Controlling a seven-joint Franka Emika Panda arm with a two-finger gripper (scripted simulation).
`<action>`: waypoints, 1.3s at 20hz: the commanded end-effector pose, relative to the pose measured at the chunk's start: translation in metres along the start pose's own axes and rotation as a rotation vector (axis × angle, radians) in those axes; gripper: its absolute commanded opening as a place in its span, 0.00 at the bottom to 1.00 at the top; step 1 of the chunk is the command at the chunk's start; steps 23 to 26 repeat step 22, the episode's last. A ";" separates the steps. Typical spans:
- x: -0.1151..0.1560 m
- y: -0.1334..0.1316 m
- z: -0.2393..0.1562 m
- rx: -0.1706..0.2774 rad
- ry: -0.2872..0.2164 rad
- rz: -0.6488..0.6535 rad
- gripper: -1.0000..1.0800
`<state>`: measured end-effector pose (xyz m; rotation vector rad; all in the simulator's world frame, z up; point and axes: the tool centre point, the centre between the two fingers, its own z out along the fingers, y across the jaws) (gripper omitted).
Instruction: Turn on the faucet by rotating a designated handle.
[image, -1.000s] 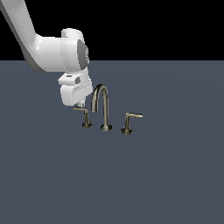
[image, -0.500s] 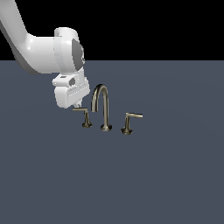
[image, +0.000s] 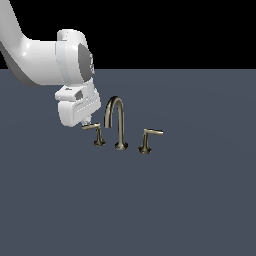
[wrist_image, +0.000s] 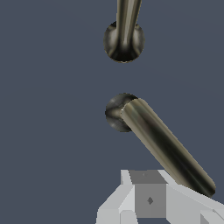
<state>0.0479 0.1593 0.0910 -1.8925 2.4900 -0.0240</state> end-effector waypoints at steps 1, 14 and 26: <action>0.001 0.015 0.000 -0.017 0.003 -0.005 0.00; 0.021 0.034 -0.001 -0.014 0.004 -0.005 0.00; 0.039 0.049 -0.001 -0.019 0.002 -0.007 0.00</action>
